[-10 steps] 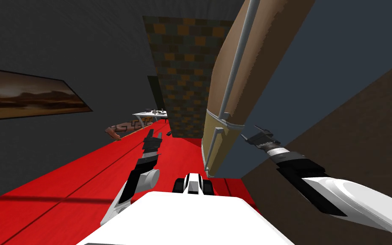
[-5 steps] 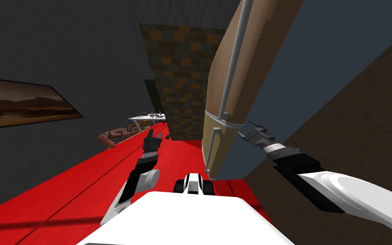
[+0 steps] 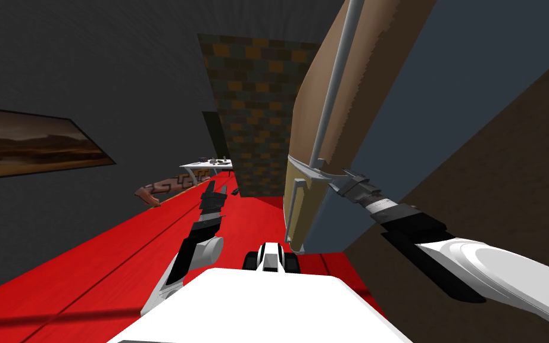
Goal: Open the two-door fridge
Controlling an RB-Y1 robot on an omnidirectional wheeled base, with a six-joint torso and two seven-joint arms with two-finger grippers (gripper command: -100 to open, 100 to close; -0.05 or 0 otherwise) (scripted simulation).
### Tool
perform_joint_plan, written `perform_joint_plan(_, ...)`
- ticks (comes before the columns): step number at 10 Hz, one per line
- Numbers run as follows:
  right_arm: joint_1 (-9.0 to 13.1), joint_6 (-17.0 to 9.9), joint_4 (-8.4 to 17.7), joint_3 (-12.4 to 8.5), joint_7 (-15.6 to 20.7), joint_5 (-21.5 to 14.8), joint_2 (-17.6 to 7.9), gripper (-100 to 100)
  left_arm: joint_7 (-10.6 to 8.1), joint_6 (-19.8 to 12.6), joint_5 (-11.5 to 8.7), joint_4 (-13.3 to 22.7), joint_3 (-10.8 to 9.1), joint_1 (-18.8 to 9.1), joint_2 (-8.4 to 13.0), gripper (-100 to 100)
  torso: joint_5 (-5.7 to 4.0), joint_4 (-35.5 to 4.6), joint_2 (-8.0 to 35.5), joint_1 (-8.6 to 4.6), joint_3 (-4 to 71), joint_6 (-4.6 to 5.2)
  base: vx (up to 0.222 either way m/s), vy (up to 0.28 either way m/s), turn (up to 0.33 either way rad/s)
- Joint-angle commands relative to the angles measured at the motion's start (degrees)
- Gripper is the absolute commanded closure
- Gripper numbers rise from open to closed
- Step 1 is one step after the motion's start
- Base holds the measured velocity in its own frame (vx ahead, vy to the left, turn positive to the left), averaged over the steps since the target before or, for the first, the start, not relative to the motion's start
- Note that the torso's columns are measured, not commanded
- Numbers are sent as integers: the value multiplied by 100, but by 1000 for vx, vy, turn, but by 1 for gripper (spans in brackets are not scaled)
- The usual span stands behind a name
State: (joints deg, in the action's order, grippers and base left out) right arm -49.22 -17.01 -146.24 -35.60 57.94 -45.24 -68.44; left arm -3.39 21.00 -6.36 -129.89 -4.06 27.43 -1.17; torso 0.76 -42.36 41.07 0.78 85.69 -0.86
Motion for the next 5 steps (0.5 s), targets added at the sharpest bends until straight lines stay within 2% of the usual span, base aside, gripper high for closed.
perform_joint_plan(1, 61, -53, -58, -161, 6, -22, 16, -100, 0, 0, 0, 0, 0, 0, 0, 0, 1, 2, -3, 2, 2, -2, 7, 2, 27)
perform_joint_plan(3, 61, -53, -58, -161, 6, -22, 16, -100, 0, 0, 0, 0, 0, 0, 0, 0, -4, 1, 7, -4, -5, 9, 2, -1, -16)
perform_joint_plan(4, 49, -75, -193, -180, 35, -43, -35, -100, 0, 0, 0, 0, 0, 0, 0, 0, -2, -2, 12, -3, -7, 9, 9, 19, -11)
perform_joint_plan(5, -50, 60, -123, -51, 14, -32, 17, -100, 0, 0, 0, 0, 0, 0, 0, 0, 6, -6, 9, 10, -4, 3, -18, 3, -46)
